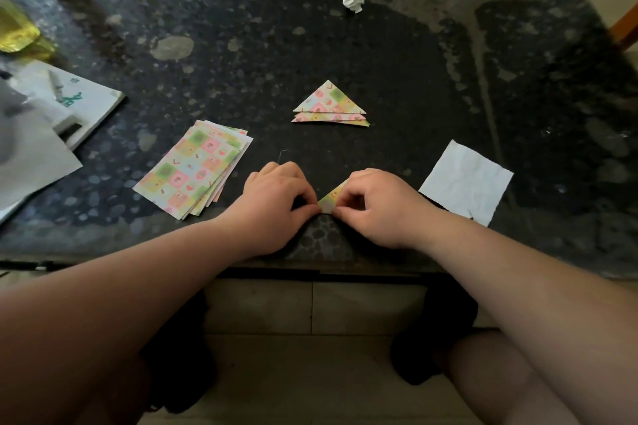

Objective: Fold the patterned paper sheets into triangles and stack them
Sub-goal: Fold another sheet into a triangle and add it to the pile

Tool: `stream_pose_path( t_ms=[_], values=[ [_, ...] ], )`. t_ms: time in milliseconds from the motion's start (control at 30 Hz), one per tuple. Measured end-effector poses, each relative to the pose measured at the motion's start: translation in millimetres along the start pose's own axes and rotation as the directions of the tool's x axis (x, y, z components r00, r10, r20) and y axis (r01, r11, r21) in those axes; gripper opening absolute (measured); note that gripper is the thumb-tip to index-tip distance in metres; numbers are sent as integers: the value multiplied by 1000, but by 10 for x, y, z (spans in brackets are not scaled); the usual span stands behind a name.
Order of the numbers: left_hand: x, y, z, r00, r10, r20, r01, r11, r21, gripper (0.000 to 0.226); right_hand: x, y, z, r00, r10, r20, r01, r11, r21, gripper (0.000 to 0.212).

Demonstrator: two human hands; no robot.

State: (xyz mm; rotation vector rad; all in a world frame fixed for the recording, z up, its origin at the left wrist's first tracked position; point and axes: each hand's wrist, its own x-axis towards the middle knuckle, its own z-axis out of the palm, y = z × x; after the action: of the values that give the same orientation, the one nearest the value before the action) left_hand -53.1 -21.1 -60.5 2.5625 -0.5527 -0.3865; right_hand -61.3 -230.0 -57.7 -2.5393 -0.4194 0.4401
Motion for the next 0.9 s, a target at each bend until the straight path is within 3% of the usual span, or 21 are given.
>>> stream_pose_path(
  t_ms=[267, 467, 600, 733, 900],
  values=[
    [28, 33, 6, 999, -44, 5, 43, 998, 35, 12, 43, -72, -20, 994, 110, 18, -110, 994, 16, 9],
    [-108, 22, -68, 999, -38, -6, 38, 997, 62, 15, 65, -112, -24, 987, 157, 28, -157, 988, 1, 20],
    [-459, 156, 47, 989, 141, 40, -146, 936, 321, 45, 65, -123, 4, 986, 164, 4, -164, 986, -1, 20],
    [-797, 328, 368, 964, 169, 207, -246, 862, 444, 89, 54, -137, 13, 984, 175, -8, -175, 984, -7, 14],
    [-744, 356, 356, 968, 130, 217, -223, 842, 492, 95, 40, -176, 20, 984, 180, -6, -181, 983, -15, 15]
  ],
)
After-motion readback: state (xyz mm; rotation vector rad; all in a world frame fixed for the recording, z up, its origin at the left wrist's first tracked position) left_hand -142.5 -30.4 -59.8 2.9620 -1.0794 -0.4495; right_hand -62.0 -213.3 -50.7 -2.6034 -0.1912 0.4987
